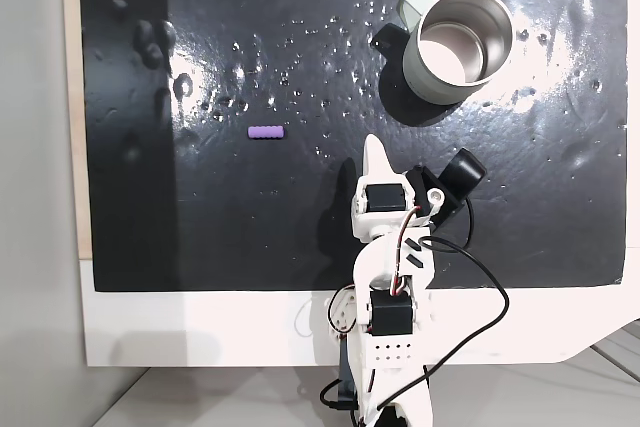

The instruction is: Grasp a pengrip and put it in the cup.

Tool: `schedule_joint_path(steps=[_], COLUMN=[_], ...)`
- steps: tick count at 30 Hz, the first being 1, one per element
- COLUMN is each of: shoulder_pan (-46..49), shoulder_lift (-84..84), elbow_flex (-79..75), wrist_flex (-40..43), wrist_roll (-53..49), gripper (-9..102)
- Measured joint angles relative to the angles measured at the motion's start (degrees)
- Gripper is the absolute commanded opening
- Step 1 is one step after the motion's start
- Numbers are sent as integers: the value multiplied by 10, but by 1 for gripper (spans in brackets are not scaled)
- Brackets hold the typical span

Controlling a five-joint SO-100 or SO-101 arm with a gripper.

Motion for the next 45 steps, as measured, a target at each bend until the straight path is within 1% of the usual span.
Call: schedule_joint_path(steps=[18, 20, 24, 29, 35, 39, 45], shoulder_pan=[-2, -2, -6, -60, -109, -134, -178], shoulder_lift=[0, 0, 0, -31, -211, -336, -546], elbow_flex=[0, -3, -33, -159, -365, -476, -655], wrist_flex=[0, 15, 79, 165, 254, 306, 378], wrist_roll=[-8, -11, -23, -33, -20, 18, 112], gripper=[0, 0, 0, 0, 0, 0, 0])
